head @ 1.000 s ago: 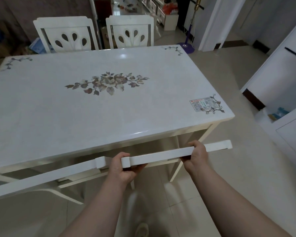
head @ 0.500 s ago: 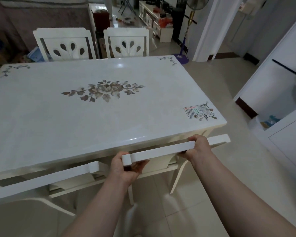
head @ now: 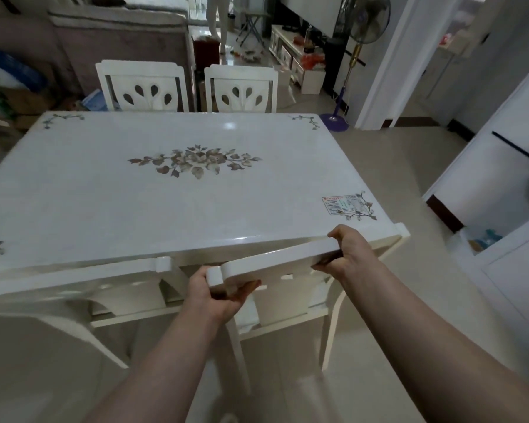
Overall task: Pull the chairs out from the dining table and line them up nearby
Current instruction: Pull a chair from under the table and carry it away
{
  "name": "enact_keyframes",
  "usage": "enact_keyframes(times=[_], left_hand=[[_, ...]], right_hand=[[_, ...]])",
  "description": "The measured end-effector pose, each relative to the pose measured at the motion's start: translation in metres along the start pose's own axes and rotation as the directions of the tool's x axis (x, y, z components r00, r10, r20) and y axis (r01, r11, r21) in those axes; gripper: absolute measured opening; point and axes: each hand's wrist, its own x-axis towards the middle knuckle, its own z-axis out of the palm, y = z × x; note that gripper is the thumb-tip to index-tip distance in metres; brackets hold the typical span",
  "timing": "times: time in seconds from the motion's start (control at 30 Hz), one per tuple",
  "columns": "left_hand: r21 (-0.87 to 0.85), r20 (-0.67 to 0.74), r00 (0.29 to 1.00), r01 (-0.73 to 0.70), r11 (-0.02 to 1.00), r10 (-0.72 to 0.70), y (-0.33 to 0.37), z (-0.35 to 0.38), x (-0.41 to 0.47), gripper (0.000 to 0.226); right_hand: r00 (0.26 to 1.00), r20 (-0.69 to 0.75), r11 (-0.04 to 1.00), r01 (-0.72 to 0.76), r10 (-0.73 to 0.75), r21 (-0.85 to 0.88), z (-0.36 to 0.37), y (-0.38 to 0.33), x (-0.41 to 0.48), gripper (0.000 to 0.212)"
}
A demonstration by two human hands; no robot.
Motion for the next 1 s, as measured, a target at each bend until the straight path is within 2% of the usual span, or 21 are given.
enact_keyframes(times=[0.27,0.5,0.63,0.8,1.0], left_hand=[[0.024,-0.048,0.999,0.022,0.999,-0.021,-0.041,-0.021,-0.048,0.041],[0.043,-0.064,0.994,0.096,0.994,-0.093,-0.055,-0.044,-0.078,0.036],[0.067,-0.045,0.99,0.137,0.988,-0.134,-0.05,-0.067,-0.085,0.047],[0.145,-0.022,0.977,0.215,0.966,-0.214,-0.038,-0.102,-0.105,0.048],[0.186,-0.002,0.955,0.291,0.938,-0.296,-0.03,-0.138,-0.135,0.051]], right_hand=[[1.0,-0.023,1.0,0.015,-0.016,-0.027,-0.05,0.012,-0.039,0.011],[0.995,-0.092,0.996,0.03,-0.037,-0.084,-0.074,0.029,-0.072,0.024],[0.989,-0.141,0.996,0.039,-0.05,-0.081,-0.08,0.048,-0.096,0.021],[0.979,-0.199,0.998,0.043,-0.05,-0.04,-0.09,0.085,-0.134,0.008],[0.959,-0.277,0.998,0.052,-0.055,-0.018,-0.105,0.121,-0.184,0.009]])
